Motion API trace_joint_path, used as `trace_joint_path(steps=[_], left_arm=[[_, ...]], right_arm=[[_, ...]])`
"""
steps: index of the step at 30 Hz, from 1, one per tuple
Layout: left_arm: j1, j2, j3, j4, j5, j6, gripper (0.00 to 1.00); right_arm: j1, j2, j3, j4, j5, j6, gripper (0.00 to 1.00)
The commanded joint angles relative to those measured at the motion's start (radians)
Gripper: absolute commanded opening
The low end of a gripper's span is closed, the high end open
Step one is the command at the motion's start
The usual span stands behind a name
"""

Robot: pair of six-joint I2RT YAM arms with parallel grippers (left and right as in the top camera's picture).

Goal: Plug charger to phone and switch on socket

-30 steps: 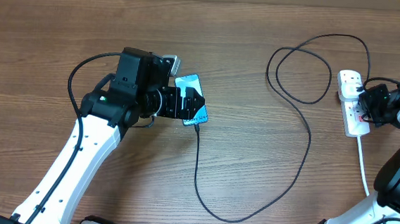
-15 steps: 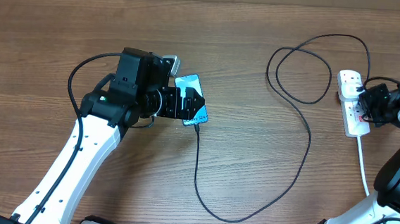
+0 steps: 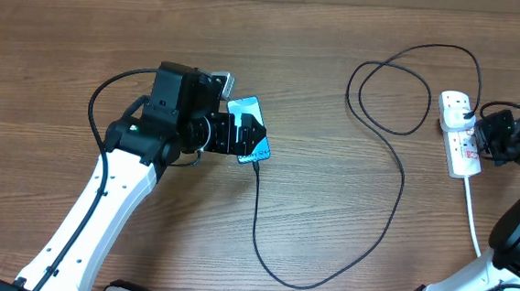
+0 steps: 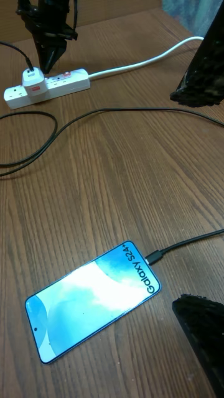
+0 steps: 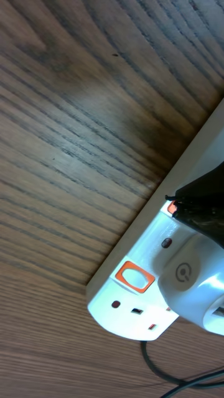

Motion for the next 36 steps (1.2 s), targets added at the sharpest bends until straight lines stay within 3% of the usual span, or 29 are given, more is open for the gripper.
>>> trace_joint_path(steps=[1,36], left_arm=[[-0.006,-0.015,0.002,0.002,-0.010,-0.006,1.00],[-0.006,-0.015,0.002,0.000,-0.010,-0.006,0.99]], right_arm=[[0.002,-0.027,0.012,0.016,0.014,-0.004,0.04],[0.066,0.040,0.009,-0.034,-0.035,-0.031,0.04]])
